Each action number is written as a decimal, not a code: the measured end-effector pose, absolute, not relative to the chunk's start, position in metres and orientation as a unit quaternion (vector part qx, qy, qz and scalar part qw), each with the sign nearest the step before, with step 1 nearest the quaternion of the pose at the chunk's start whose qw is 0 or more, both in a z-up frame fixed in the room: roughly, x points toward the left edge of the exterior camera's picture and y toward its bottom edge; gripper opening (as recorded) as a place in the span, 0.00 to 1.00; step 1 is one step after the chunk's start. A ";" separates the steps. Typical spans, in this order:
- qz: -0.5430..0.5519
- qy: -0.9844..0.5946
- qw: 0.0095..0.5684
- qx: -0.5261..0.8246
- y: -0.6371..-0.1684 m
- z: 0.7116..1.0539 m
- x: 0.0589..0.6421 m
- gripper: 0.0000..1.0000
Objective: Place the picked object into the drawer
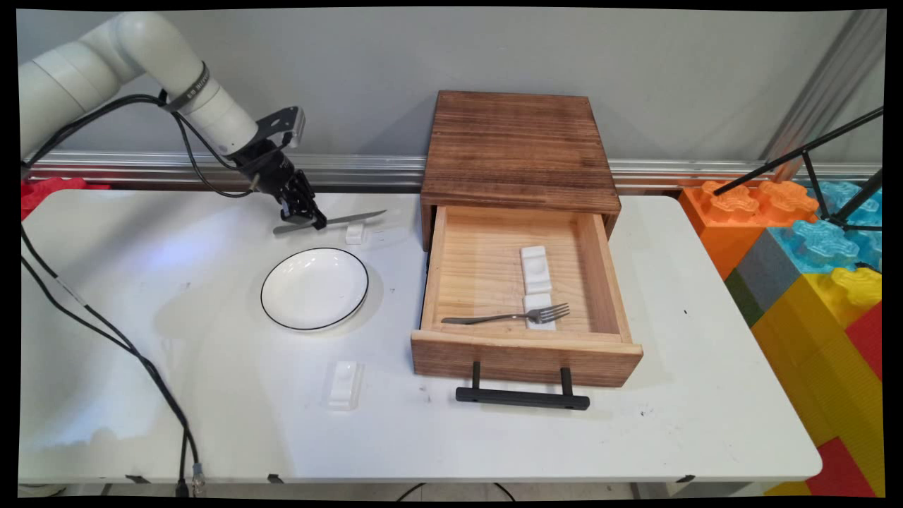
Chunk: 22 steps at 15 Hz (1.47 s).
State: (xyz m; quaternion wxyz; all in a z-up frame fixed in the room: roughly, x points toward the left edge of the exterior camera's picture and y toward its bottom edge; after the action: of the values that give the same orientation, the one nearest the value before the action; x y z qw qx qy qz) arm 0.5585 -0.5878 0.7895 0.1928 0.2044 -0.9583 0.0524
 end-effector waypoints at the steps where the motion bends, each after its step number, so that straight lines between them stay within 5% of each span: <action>1: 0.053 -0.958 0.194 0.203 -0.586 0.794 0.556 0.00; 22: 0.122 -0.957 0.187 0.187 -0.519 0.913 0.480 0.00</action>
State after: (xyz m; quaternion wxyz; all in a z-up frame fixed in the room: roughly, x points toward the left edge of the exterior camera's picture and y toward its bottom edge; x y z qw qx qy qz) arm 0.4797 -0.5193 0.9130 0.1874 0.1867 -0.9567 0.1217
